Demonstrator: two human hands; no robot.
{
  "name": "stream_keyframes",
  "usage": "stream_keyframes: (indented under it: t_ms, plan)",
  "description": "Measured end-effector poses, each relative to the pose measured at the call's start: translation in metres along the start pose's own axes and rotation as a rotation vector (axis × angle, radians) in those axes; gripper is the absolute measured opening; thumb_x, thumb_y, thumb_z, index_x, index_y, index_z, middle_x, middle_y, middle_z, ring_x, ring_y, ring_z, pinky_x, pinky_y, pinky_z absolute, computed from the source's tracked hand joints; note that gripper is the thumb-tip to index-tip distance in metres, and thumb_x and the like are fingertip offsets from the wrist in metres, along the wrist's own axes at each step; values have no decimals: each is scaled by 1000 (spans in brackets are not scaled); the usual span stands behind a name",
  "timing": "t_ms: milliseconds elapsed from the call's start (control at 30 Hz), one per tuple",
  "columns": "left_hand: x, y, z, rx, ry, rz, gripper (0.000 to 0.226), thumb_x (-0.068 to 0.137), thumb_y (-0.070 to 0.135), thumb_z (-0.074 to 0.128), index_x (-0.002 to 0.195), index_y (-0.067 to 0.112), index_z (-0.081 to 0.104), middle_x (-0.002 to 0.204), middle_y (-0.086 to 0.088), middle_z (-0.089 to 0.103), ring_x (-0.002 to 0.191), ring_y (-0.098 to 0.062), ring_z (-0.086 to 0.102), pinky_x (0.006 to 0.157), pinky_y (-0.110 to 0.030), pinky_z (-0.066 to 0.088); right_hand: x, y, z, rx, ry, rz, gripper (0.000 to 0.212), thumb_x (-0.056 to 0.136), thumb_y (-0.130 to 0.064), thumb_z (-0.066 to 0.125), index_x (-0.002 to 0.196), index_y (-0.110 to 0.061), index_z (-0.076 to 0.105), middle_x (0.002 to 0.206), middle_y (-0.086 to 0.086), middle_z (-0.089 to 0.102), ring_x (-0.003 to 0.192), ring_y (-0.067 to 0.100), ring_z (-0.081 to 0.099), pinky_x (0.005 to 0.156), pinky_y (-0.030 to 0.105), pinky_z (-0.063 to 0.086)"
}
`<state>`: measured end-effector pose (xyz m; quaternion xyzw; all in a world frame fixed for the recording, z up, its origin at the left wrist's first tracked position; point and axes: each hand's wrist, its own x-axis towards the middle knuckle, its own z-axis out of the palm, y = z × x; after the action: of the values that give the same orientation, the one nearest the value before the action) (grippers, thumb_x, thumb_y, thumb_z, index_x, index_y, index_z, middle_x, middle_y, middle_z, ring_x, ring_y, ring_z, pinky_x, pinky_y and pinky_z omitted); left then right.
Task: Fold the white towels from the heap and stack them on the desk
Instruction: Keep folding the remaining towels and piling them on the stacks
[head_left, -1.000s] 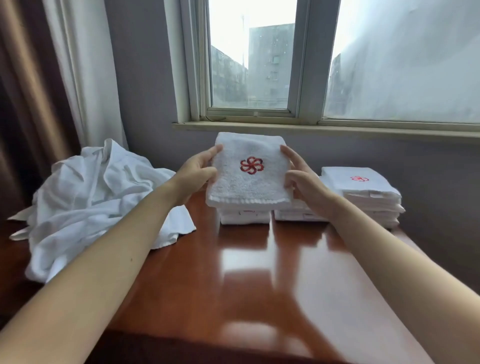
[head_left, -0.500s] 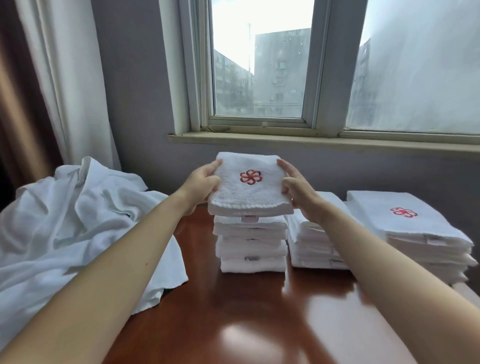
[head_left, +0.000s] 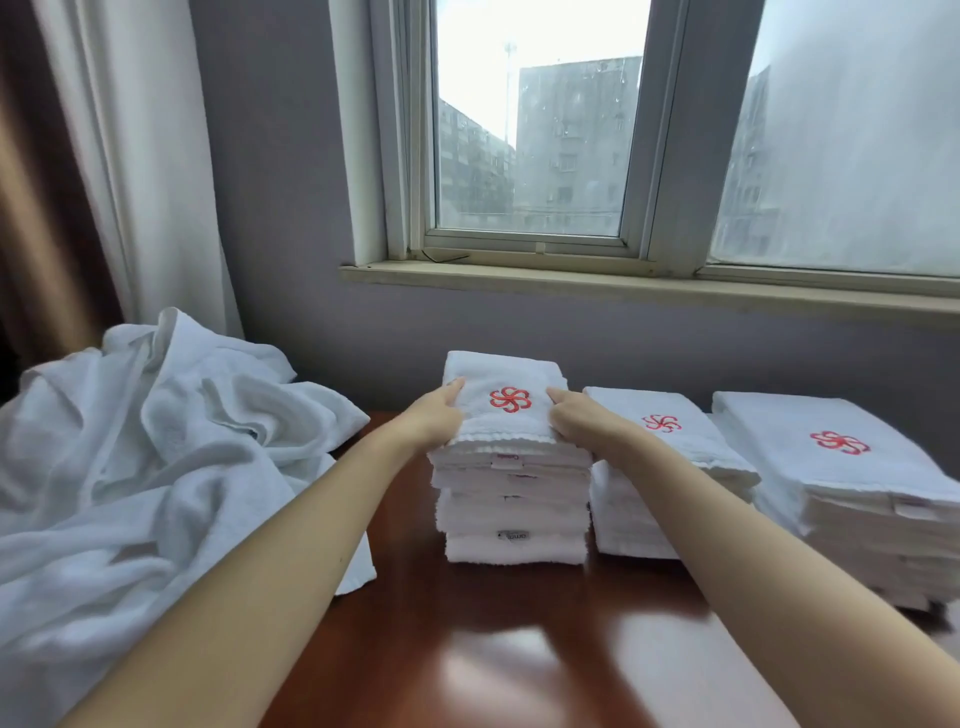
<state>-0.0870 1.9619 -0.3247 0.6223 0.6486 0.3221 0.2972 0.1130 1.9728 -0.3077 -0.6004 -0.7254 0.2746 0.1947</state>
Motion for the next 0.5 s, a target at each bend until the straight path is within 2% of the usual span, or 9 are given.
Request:
stream_keyframes:
  t_ms: [67, 133, 233, 267, 300, 333, 367, 467, 500]
  plan:
    - [-4, -1, 0, 5, 61, 24, 66, 91, 3, 36, 153, 26, 32, 158, 2, 32, 139, -19, 38, 94, -17, 33, -4, -2, -2, -16, 27, -2, 19, 85, 2, 32, 89, -12, 44, 74, 4, 43, 64, 18, 42, 49, 25, 27]
    - [-10, 0, -2, 24, 151, 54, 55, 94, 11, 39, 148, 24, 43, 154, 4, 40, 136, -19, 44, 106, -25, 36, -12, -4, -7, -44, 68, -25, 16, 85, 0, 35, 80, -11, 44, 75, 3, 44, 75, 24, 47, 52, 25, 32]
    - [-26, 1, -5, 71, 148, 74, 49, 97, 22, 40, 145, 19, 47, 153, 1, 42, 139, -19, 40, 115, -32, 31, -31, -11, -14, -131, 115, -44, 17, 85, -9, 39, 74, -13, 51, 83, 6, 52, 84, 28, 51, 67, 31, 44]
    - [-35, 2, -7, 90, 133, 84, 50, 97, 25, 42, 146, 18, 46, 153, 0, 42, 140, -20, 40, 116, -33, 31, -38, -13, -15, -187, 142, -49, 20, 87, -15, 41, 83, -15, 60, 93, 6, 57, 94, 29, 54, 74, 33, 44]
    - [-46, 4, -9, 110, 125, 101, 51, 96, 27, 44, 146, 18, 46, 154, -1, 42, 139, -21, 40, 115, -35, 32, -45, -17, -16, -244, 192, -69, 26, 91, -22, 43, 101, -18, 66, 110, 6, 61, 109, 29, 54, 82, 36, 44]
    - [-58, 4, -11, 130, 124, 123, 53, 95, 29, 47, 146, 18, 45, 154, -2, 42, 139, -21, 41, 114, -37, 34, -53, -22, -16, -278, 245, -115, 33, 93, -28, 45, 120, -22, 64, 128, 3, 58, 122, 27, 50, 91, 38, 44]
    - [-71, 5, -15, 148, 131, 143, 55, 94, 31, 49, 147, 19, 44, 153, -1, 42, 137, -20, 43, 112, -37, 37, -60, -29, -14, -278, 282, -187, 38, 94, -31, 47, 130, -24, 59, 139, -1, 53, 129, 24, 46, 97, 38, 43]
    - [-110, 1, -30, 192, 187, 185, 54, 92, 31, 56, 144, 23, 47, 148, 4, 47, 128, -10, 48, 99, -25, 39, -84, -53, -1, -252, 278, -455, 41, 92, -26, 54, 133, -28, 57, 145, -7, 49, 132, 16, 45, 103, 37, 42]
    - [-123, -3, -37, 212, 197, 185, 54, 92, 31, 56, 144, 23, 47, 149, 4, 47, 129, -10, 47, 98, -24, 38, -92, -61, 6, -274, 257, -534, 42, 91, -25, 55, 133, -29, 57, 146, -8, 47, 132, 15, 44, 103, 34, 41]
